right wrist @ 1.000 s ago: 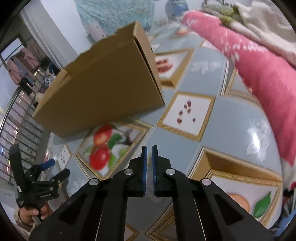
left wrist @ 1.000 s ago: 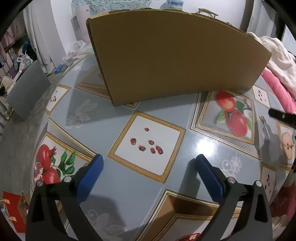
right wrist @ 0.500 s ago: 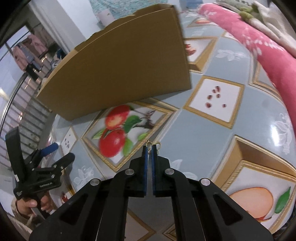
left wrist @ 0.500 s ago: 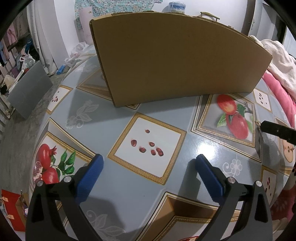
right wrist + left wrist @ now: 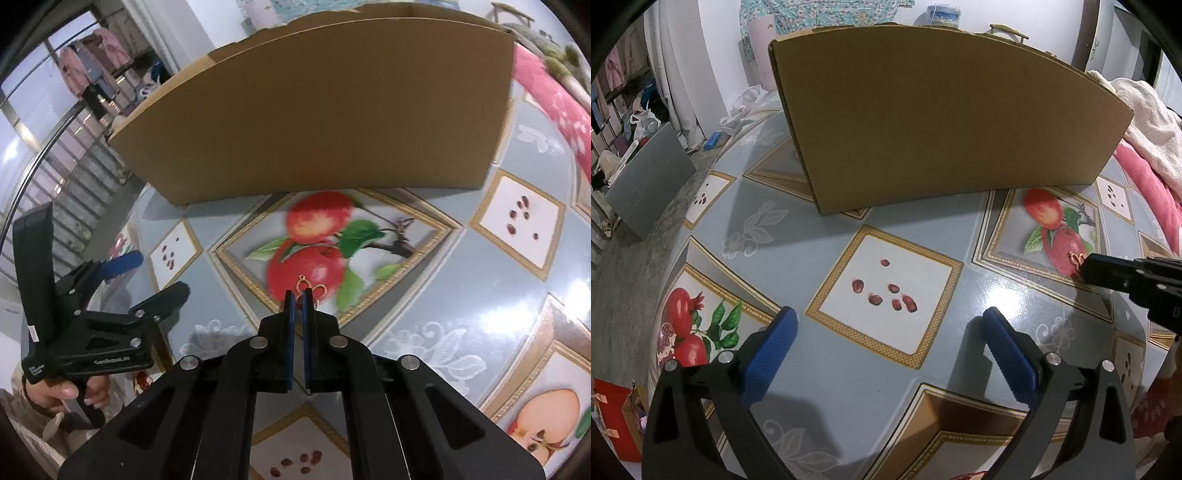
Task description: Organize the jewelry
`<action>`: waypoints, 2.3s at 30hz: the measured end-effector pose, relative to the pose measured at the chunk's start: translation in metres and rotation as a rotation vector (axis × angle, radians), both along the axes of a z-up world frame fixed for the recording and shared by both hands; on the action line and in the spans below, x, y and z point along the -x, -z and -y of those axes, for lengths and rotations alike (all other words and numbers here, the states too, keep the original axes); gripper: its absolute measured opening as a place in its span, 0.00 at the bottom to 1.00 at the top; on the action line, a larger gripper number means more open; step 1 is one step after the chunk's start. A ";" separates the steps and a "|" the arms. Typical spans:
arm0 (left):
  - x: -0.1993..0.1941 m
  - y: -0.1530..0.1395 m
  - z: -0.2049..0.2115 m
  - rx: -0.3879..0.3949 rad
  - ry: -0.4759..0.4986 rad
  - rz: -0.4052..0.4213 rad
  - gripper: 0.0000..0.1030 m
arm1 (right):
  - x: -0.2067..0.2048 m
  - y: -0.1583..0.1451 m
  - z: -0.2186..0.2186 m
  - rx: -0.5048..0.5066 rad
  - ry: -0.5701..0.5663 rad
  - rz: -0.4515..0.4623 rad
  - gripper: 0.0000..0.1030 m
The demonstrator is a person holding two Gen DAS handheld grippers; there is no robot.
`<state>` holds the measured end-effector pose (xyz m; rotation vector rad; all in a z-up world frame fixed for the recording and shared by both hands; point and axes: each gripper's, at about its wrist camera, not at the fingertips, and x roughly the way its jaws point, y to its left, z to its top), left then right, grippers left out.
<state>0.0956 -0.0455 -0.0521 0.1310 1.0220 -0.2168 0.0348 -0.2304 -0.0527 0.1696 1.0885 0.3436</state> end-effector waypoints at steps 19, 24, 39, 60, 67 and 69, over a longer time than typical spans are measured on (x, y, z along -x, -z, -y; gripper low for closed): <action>0.000 0.000 0.001 0.000 0.000 0.001 0.95 | -0.017 0.002 0.004 0.035 0.024 -0.002 0.08; 0.000 0.000 0.000 0.000 0.001 0.002 0.95 | -0.017 0.002 -0.009 0.043 -0.019 0.002 0.08; 0.000 0.001 0.001 0.000 0.001 0.003 0.95 | -0.014 0.009 -0.048 -0.006 -0.094 -0.023 0.08; 0.008 -0.022 -0.002 0.201 0.211 0.130 0.65 | 0.007 -0.007 -0.026 0.061 -0.179 0.042 0.29; 0.006 -0.016 0.023 0.246 0.266 0.070 0.38 | 0.008 0.004 -0.038 0.093 -0.187 0.042 0.30; 0.003 -0.014 0.029 0.243 0.282 0.056 0.29 | 0.009 0.007 -0.039 0.101 -0.178 0.046 0.30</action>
